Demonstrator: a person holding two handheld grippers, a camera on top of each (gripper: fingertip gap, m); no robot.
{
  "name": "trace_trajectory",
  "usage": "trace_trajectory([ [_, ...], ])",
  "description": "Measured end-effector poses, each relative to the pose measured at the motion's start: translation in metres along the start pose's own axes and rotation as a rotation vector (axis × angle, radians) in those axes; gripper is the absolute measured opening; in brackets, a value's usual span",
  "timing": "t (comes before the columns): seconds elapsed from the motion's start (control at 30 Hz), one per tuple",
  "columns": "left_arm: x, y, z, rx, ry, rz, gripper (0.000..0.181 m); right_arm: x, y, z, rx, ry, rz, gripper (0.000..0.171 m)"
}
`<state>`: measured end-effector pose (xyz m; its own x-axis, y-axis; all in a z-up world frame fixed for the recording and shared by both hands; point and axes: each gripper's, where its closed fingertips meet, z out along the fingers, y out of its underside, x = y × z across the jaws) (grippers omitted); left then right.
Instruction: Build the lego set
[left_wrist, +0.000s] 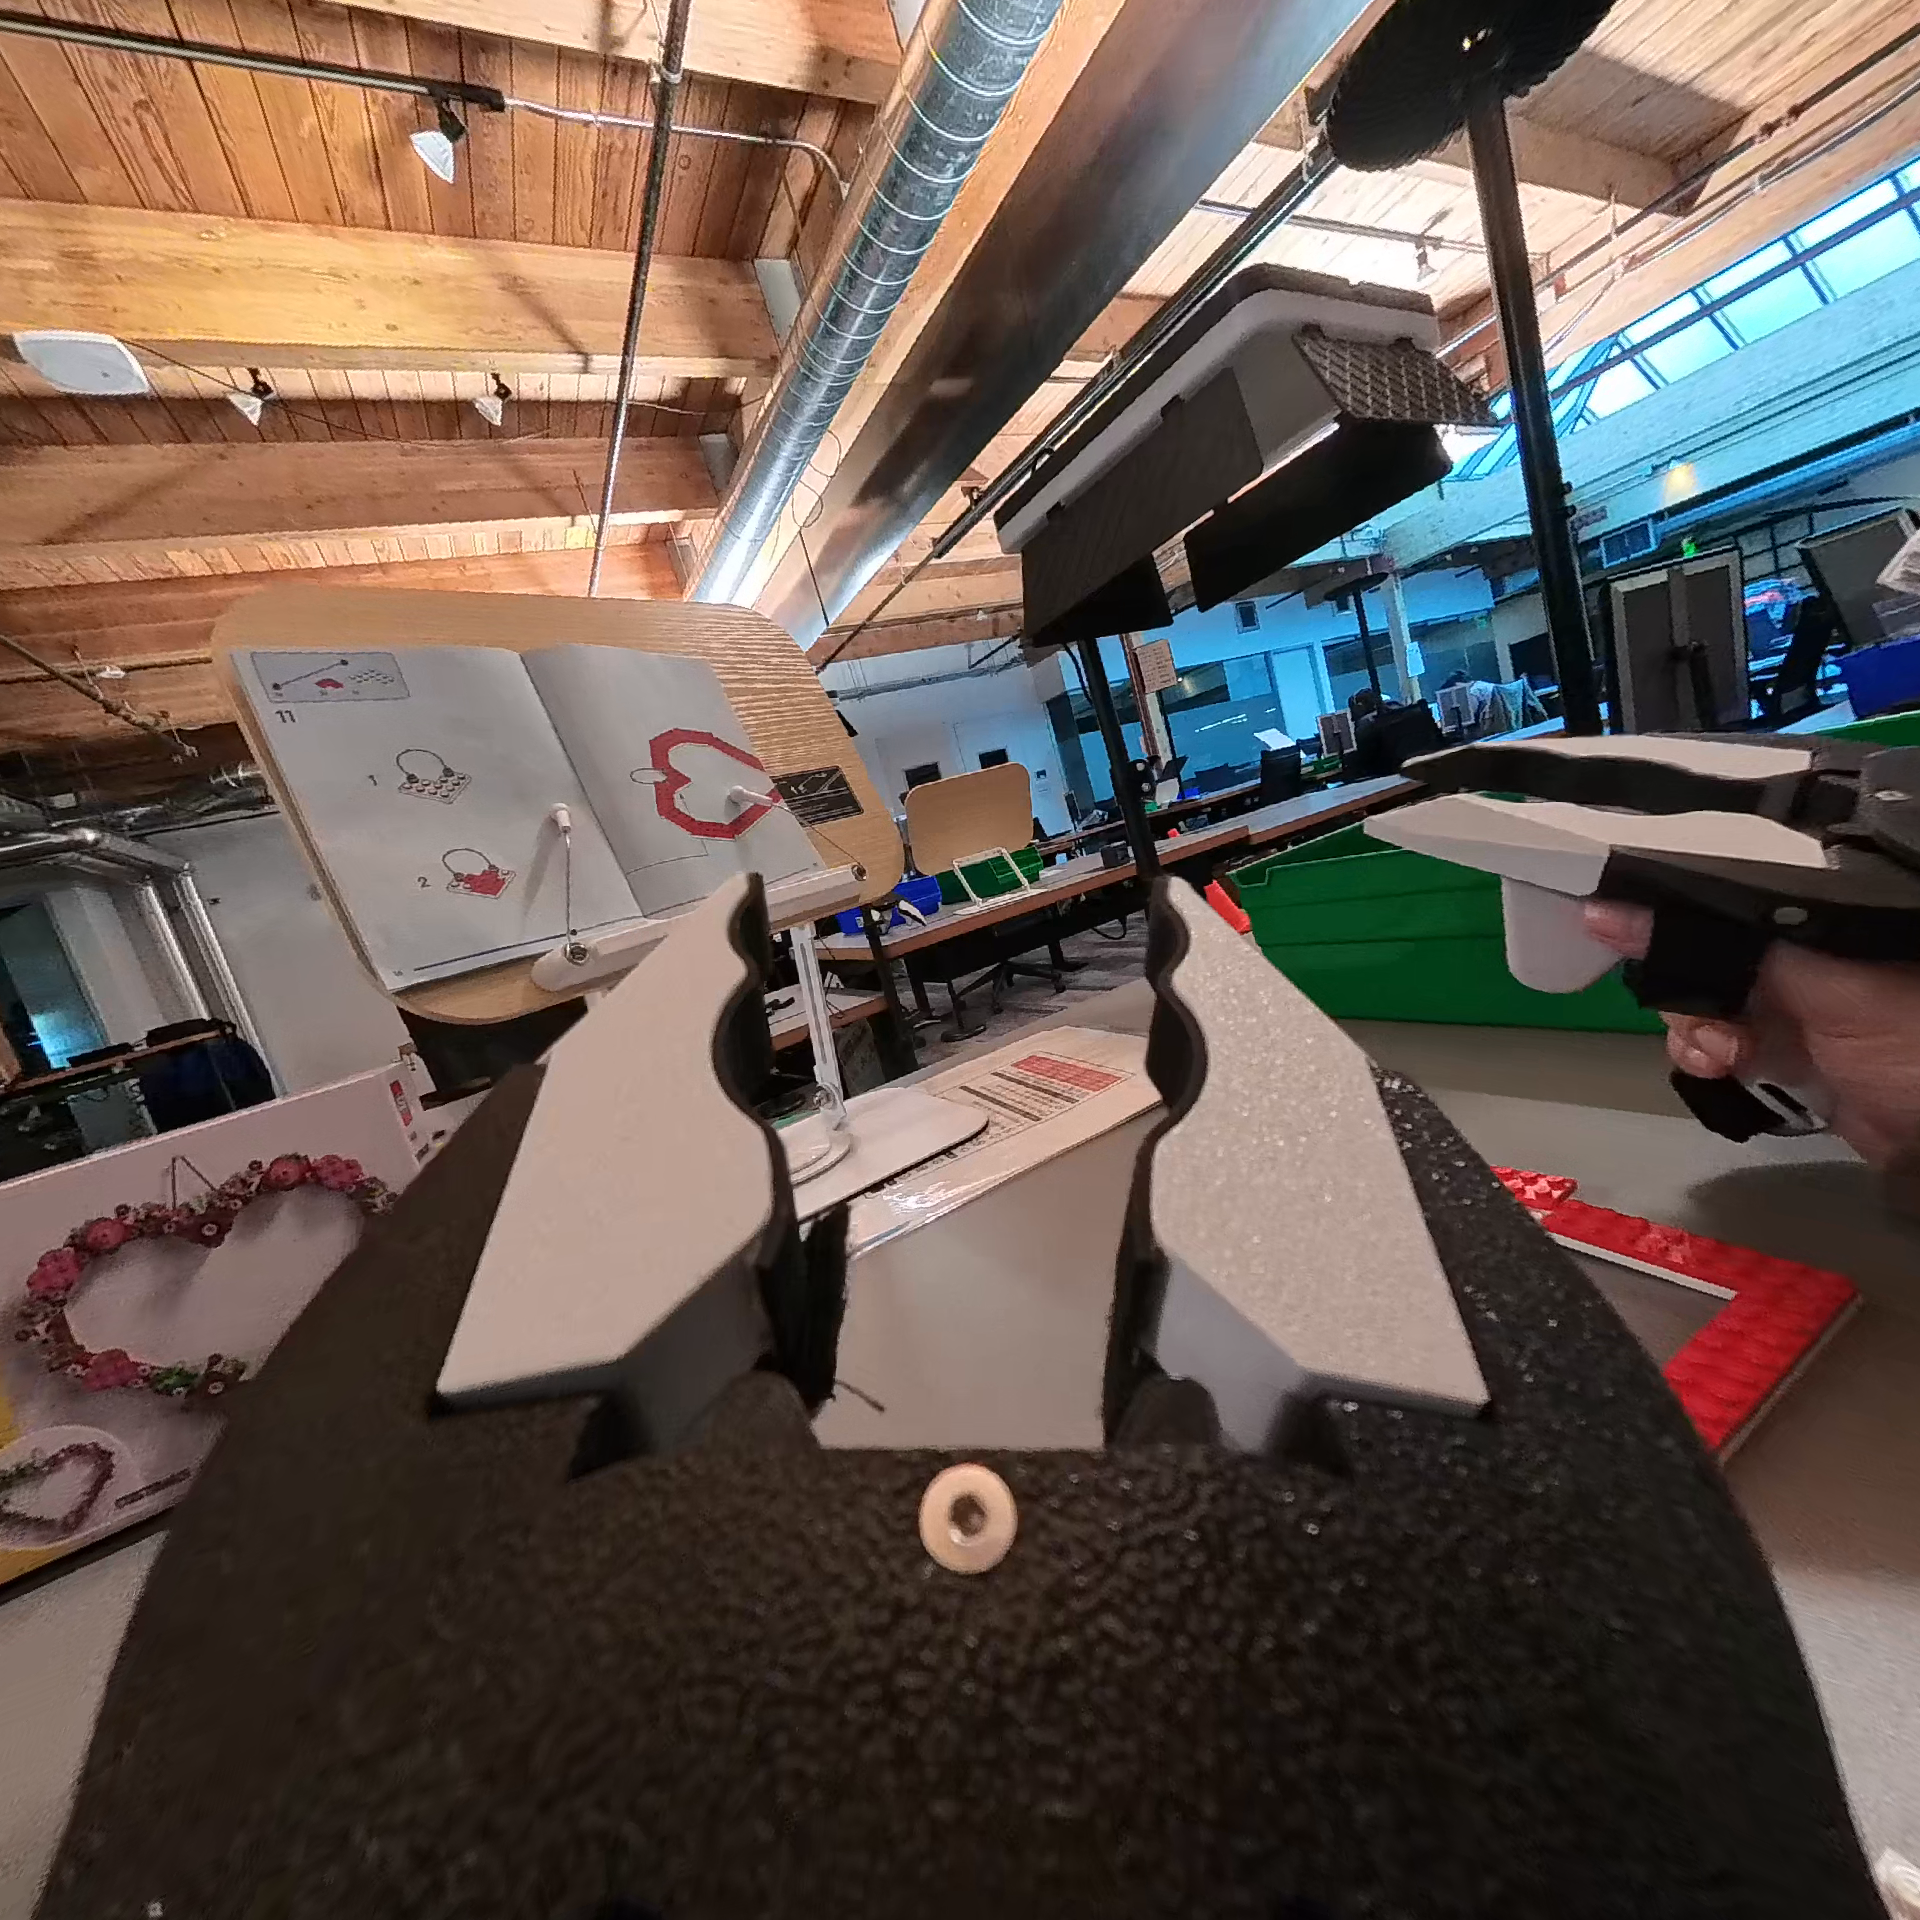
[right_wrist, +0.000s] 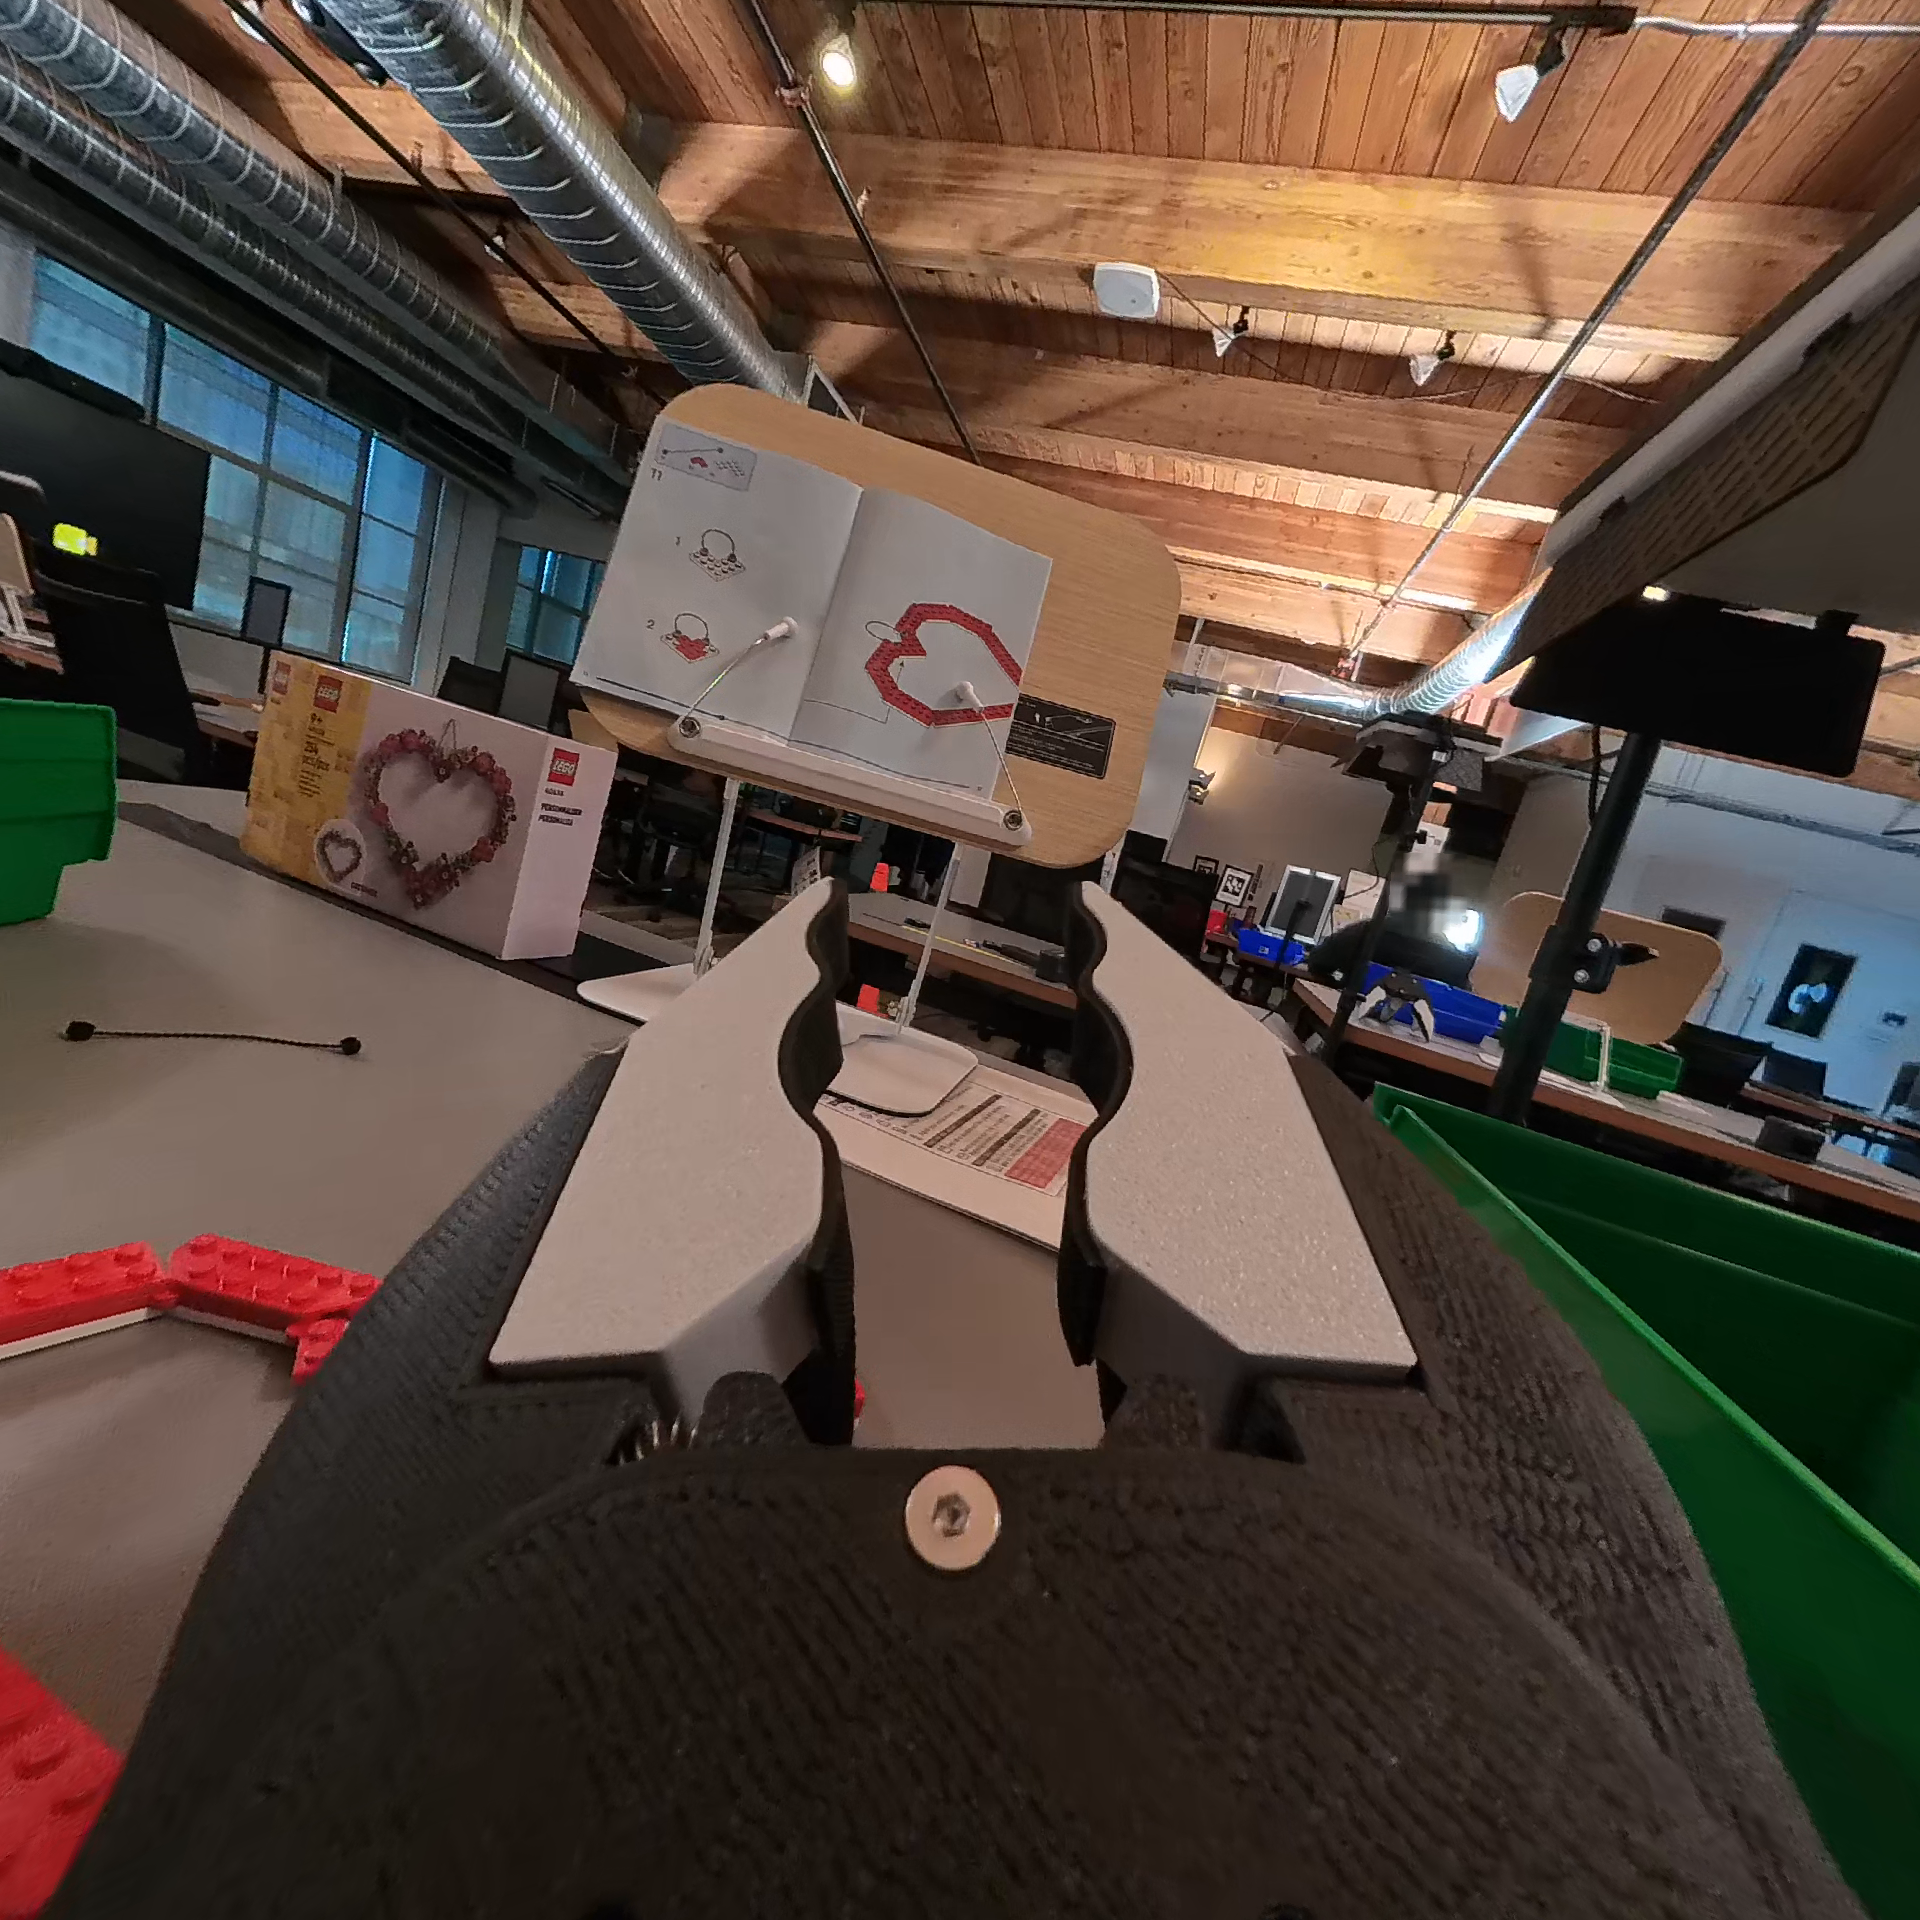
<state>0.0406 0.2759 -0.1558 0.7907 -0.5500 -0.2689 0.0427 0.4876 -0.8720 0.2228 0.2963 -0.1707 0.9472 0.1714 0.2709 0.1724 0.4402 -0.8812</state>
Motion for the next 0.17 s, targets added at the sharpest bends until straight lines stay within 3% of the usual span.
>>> trace_trajectory([
  [0.17,0.0007,0.0054,0.0024,-0.009,0.010,-0.010,0.071,-0.0005,0.0004,0.0001,-0.002,-0.003,-0.002,0.040],
])
